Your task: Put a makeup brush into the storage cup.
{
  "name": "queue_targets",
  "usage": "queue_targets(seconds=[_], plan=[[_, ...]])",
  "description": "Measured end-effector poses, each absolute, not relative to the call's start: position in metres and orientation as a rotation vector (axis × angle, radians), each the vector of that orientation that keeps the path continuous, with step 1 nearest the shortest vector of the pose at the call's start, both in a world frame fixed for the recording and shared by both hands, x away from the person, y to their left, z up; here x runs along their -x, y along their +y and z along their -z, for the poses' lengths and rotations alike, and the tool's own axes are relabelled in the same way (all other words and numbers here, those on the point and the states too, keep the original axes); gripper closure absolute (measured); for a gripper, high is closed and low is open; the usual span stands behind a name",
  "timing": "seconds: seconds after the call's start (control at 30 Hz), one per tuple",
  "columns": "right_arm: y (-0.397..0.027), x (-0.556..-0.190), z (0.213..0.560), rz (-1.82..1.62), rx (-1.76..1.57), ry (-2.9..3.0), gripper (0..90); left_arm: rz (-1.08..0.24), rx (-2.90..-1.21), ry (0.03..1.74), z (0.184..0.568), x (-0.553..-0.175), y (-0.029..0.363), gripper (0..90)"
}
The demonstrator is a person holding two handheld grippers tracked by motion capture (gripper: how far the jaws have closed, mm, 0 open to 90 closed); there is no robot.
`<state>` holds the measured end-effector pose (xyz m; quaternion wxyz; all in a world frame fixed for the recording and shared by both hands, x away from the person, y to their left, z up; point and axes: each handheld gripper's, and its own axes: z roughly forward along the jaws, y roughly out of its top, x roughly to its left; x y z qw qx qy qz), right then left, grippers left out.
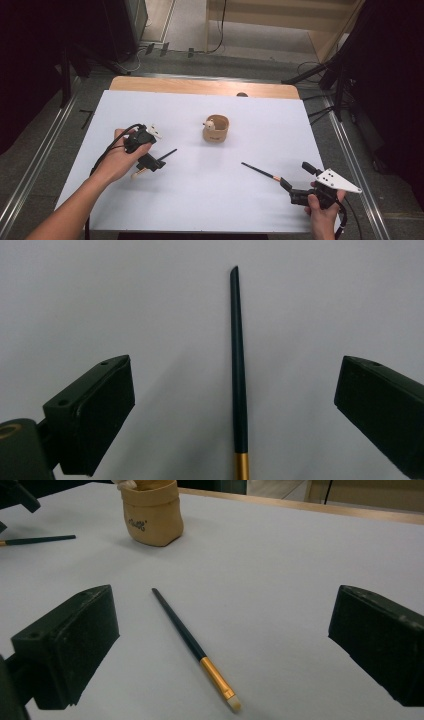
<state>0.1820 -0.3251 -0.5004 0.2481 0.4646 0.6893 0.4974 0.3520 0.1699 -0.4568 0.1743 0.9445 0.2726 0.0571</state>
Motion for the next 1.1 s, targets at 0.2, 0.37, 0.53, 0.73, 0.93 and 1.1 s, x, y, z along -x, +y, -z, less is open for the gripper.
queue_targets(seconds=[0.2, 0.37, 0.53, 0.73, 0.93, 1.1], plan=[[-0.3252, -0.1824, 0.5011, -1.350, -1.263, 1.884, 0.0, -0.107, -2.749, 0.781, 0.4577, -0.3522, 0.1669, 5.3], [-0.3254, -0.1830, 0.5015, -1.351, -1.267, 1.882, 0.0, -0.079, -2.774, 0.794, 0.4539, -0.3537, 0.1650, 12.8], [-0.3251, -0.1829, 0.5019, -1.349, -1.272, 1.887, 0.0, -0.081, -2.809, 0.800, 0.4512, -0.3534, 0.1645, 36.5], [-0.3263, -0.1830, 0.5026, -1.339, -1.270, 1.894, 0.0, -0.056, -2.854, 0.830, 0.4491, -0.3560, 0.1671, 63.8], [-0.3260, -0.1834, 0.5031, -1.333, -1.274, 1.892, 0.0, -0.007, -2.907, 0.849, 0.4522, -0.3584, 0.1691, 74.2], [-0.3257, -0.1838, 0.5036, -1.330, -1.270, 1.896, 0.0, 0.002, -2.930, 0.851, 0.4542, -0.3588, 0.1699, 76.8]])
